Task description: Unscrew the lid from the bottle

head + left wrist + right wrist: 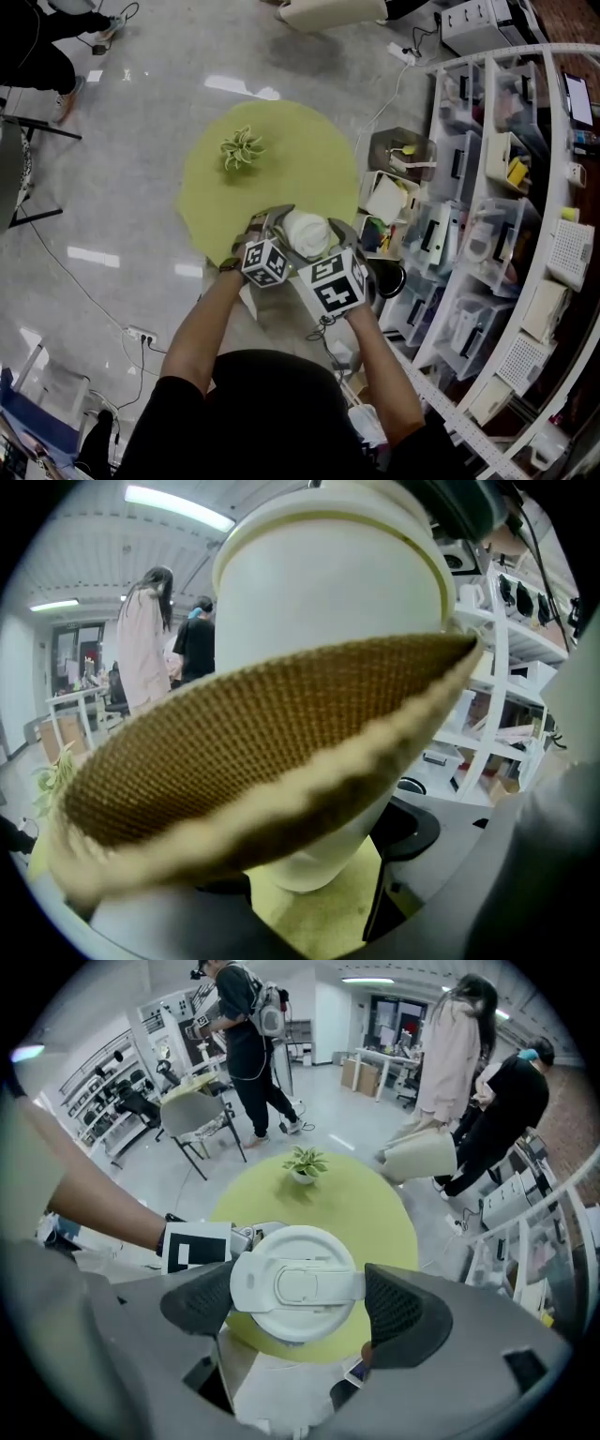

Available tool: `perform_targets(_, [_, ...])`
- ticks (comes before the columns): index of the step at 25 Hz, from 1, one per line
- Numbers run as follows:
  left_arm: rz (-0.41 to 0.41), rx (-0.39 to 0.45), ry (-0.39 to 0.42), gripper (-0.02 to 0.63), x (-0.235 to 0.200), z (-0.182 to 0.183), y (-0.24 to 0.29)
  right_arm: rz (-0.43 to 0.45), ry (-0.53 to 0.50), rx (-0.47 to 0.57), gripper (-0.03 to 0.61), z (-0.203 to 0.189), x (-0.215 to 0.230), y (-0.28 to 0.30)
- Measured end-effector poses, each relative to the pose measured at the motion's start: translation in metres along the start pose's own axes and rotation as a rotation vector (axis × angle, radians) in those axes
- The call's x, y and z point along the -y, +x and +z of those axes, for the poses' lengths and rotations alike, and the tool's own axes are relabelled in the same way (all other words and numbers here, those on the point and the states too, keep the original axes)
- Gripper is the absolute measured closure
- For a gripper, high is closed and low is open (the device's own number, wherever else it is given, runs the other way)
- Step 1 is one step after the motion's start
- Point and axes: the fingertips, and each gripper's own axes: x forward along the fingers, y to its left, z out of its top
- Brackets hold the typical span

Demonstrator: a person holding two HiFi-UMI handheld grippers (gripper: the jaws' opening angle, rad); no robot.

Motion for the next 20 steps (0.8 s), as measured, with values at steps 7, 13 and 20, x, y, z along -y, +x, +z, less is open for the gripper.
perform_targets(7, [-0.007, 0.0, 0.001, 0.219, 0.0007, -0.0013, 0.0012, 0.012, -0.169, -0.032, 0.147, -0.0008, -0.0033, -0.0008])
perform_targets(13, [-0.012, -0.01, 0.017, 0.222, -0.0001, -0.0042, 0.0018, 0.007, -0.207, -0.028, 0.149, -0.0004, -0.0047, -0.0012])
perform_targets(20, [-0.011, -0.018, 0.005, 0.221, 0.0014, -0.0028, 0.0011, 0.008, -0.211, -0.004, 0.149, 0.0012, -0.0063, -0.0086])
